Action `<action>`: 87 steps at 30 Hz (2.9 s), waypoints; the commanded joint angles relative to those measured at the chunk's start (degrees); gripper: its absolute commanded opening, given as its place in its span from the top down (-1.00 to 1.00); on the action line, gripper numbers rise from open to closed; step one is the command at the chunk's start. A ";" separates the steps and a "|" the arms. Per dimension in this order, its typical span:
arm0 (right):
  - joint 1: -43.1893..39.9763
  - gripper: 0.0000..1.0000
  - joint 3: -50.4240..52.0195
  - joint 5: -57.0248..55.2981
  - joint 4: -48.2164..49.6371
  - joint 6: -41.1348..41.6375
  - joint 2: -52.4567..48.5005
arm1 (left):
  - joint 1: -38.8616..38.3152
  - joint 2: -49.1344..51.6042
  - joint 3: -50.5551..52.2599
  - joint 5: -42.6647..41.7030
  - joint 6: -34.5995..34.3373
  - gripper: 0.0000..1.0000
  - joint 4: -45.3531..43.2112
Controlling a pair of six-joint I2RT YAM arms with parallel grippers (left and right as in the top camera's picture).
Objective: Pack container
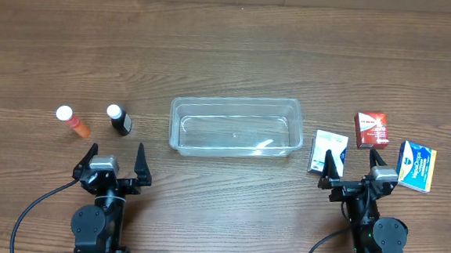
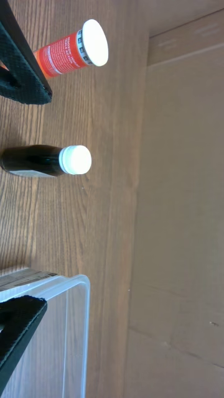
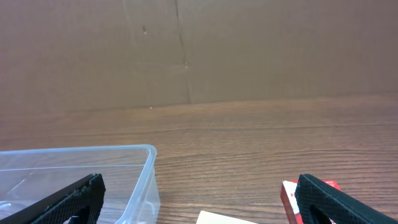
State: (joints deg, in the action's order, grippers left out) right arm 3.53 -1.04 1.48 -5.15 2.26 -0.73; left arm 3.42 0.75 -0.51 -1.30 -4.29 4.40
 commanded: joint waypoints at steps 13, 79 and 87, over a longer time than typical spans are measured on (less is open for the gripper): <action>0.52 -1.00 0.57 -0.33 0.33 -0.37 0.57 | 0.31 -0.48 0.24 0.39 -0.61 -1.00 0.04; 0.52 -1.00 -32.20 1.22 -22.12 6.75 -30.32 | 0.31 31.50 -48.81 0.42 -3.15 -0.99 34.01; 0.52 -1.00 -57.46 1.22 -47.71 6.75 -54.07 | 0.31 56.22 -77.31 0.22 -2.10 -1.00 62.25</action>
State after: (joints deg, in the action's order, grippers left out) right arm 3.53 -50.00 2.59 -46.70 8.95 -48.36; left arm 3.42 50.37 -68.18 -1.30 -7.51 59.61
